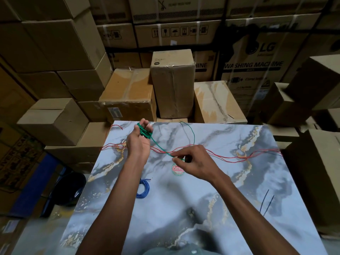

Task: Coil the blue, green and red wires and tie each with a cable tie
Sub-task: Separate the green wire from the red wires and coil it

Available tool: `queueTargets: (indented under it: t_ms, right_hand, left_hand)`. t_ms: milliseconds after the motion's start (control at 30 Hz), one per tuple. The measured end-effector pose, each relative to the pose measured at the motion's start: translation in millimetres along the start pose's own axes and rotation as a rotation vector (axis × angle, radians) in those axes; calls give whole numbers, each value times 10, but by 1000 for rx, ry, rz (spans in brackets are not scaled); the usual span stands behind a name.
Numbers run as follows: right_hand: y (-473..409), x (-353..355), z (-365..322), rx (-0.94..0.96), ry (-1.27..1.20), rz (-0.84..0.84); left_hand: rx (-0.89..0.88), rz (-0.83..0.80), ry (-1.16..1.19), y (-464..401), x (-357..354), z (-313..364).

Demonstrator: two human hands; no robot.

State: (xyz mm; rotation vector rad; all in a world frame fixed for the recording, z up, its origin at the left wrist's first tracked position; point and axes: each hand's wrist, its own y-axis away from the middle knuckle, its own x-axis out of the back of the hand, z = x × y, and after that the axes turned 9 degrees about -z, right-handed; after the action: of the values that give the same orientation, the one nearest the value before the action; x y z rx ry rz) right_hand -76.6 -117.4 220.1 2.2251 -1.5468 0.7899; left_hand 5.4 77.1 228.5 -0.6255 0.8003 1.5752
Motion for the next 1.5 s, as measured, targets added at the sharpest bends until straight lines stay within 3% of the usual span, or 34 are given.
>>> queueTargets:
  t_ms: [100, 200, 300, 400, 567, 733, 900, 1000, 1133, 1267, 1367, 1500]
  right_hand:
    - [-45, 68, -250, 78, 138, -41]
    - [-143, 164, -416, 150, 199, -33]
    - [-272, 364, -424, 165, 235, 22]
    - [-352, 582, -314, 113, 208, 47]
    - [-320, 648, -109, 48, -83, 124]
    - [-277, 774, 15, 18, -243, 194]
    - [-228, 928, 116, -18, -123, 357]
    - [-239, 963, 328, -85, 5, 403]
    - [-234, 747, 676, -366, 330, 119]
    - [-194, 407, 521, -207, 148, 202]
    - [-247, 188, 157, -77, -57, 124]
    - [-294, -76, 25, -133, 55, 207]
  left_hand:
    - [-98, 11, -422, 98, 10, -196]
    - [-132, -173, -865, 306, 45, -304]
    - [-72, -395, -1019, 501, 80, -349]
    - [48, -547, -939, 607, 91, -315]
    - [266, -533, -536, 615, 16, -190]
    - [369, -418, -102, 606, -25, -31]
    - [290, -266, 62, 529, 29, 100]
    - [281, -220, 53, 496, 83, 114]
    - [320, -200, -37, 479, 95, 33]
    - [395, -276, -325, 506, 4, -11]
    - [410, -350, -509, 529, -134, 5]
    - [403, -364, -611, 536, -254, 68]
